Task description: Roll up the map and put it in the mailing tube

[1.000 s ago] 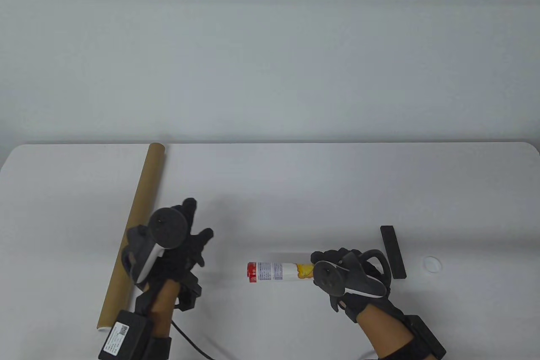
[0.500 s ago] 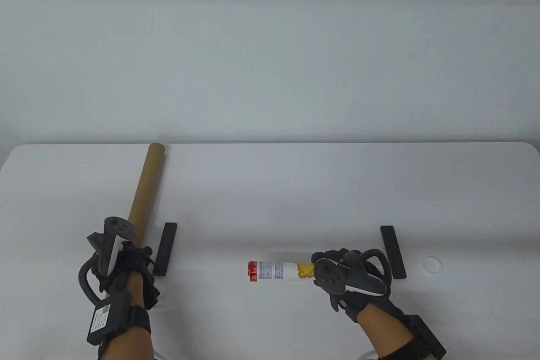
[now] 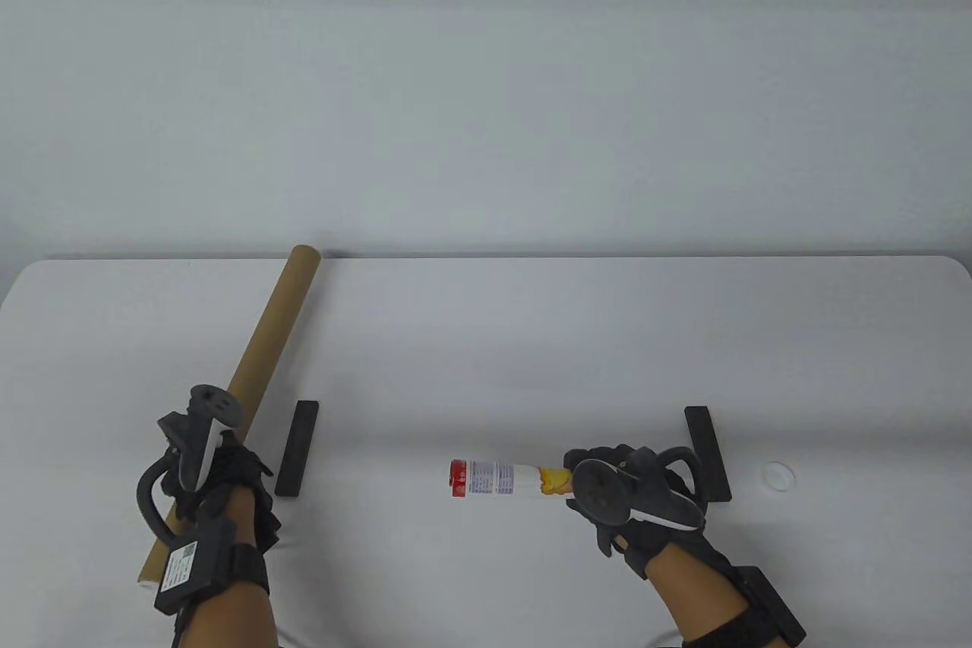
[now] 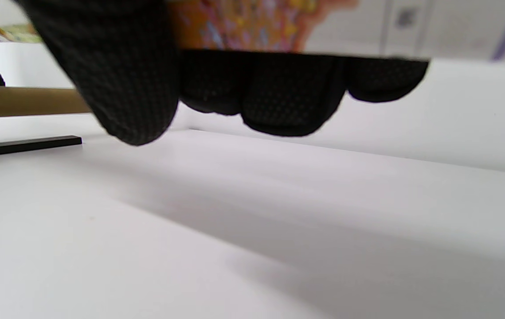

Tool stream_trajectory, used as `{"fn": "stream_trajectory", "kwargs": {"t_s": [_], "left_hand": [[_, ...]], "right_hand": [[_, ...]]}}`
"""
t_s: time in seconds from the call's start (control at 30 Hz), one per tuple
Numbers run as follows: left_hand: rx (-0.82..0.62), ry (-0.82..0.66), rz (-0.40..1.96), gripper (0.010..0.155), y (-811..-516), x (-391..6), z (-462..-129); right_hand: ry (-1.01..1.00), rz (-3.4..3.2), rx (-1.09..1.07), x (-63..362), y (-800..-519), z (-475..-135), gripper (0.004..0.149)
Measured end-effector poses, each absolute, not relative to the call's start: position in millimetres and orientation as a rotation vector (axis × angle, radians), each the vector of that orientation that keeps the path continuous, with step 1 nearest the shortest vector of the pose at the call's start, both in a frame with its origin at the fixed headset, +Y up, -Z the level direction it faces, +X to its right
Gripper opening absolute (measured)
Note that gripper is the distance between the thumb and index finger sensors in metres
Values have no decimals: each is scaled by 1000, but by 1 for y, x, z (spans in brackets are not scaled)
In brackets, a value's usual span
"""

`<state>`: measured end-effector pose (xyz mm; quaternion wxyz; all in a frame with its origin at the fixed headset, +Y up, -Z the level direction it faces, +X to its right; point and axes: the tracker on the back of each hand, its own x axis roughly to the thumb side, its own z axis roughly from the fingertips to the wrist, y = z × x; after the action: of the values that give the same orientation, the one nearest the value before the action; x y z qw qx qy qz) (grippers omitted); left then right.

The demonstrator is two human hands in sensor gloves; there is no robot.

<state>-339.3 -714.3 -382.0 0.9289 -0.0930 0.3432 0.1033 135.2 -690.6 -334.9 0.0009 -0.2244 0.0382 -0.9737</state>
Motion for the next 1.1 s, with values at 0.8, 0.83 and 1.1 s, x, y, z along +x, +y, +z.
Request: {"fn": "stream_trajectory", "kwargs": {"t_s": [0.8, 0.83, 1.1], "left_hand": [[238, 141, 162, 75, -666, -245, -334], [236, 133, 164, 74, -665, -244, -333], [293, 78, 108, 74, -658, -233, -328]], "right_hand": [[334, -3565, 11, 279, -629, -372, 55], [313, -3555, 51, 284, -631, -373, 55], [111, -3546, -42, 291, -657, -374, 54]]}}
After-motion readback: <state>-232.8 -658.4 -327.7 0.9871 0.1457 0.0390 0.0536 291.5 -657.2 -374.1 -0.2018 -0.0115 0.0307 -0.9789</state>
